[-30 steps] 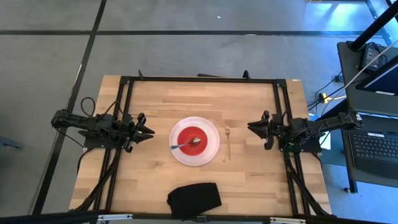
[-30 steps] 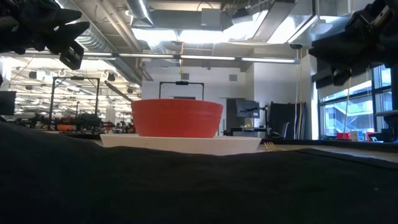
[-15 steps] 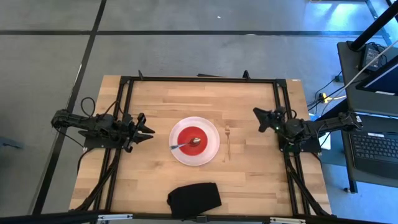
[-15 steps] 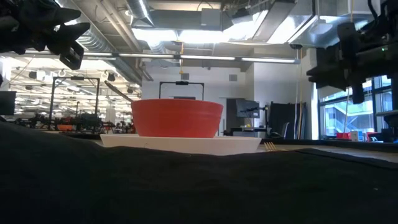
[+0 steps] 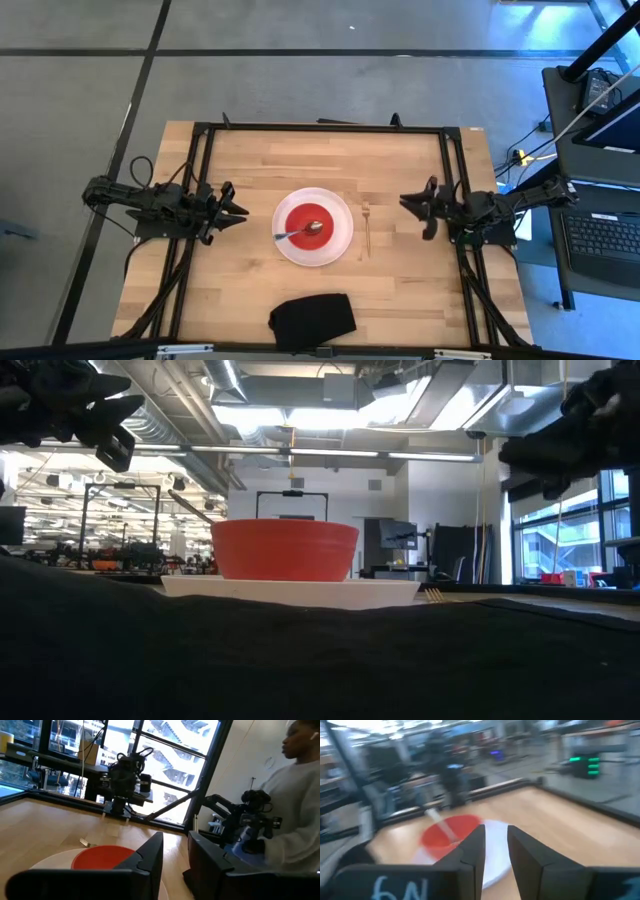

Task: Set table place
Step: Return to Home Position

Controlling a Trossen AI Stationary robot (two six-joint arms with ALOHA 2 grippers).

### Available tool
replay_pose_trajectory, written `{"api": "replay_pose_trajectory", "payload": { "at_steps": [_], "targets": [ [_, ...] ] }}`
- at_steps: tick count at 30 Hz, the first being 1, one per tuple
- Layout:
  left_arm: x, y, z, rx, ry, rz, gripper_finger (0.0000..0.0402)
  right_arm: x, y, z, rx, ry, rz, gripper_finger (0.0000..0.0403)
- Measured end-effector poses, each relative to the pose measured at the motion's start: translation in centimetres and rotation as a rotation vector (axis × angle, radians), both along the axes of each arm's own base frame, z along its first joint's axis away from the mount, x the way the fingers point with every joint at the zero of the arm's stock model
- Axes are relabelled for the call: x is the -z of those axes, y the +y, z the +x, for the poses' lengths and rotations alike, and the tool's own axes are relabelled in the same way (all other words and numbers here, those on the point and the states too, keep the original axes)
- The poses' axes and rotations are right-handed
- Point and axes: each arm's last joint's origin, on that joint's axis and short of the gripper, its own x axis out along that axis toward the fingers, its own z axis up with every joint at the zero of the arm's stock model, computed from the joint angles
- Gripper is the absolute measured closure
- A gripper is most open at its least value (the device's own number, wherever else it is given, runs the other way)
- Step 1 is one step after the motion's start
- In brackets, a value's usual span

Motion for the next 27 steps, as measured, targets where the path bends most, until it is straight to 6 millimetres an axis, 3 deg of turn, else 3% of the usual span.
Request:
{"api": "replay_pose_trajectory", "payload": {
  "at_steps": [7,27],
  "targets": [
    [0.0,0.0,0.0,0.0,0.0,0.0,0.0327,-0.01,0.78,0.06,-0.253,0.003,-0.051,0.0318],
    [0.0,0.0,0.0,0.0,0.0,0.0,0.0319,0.0,0.8,0.06,-0.262,0.001,-0.019,0.0318]
  ]
}}
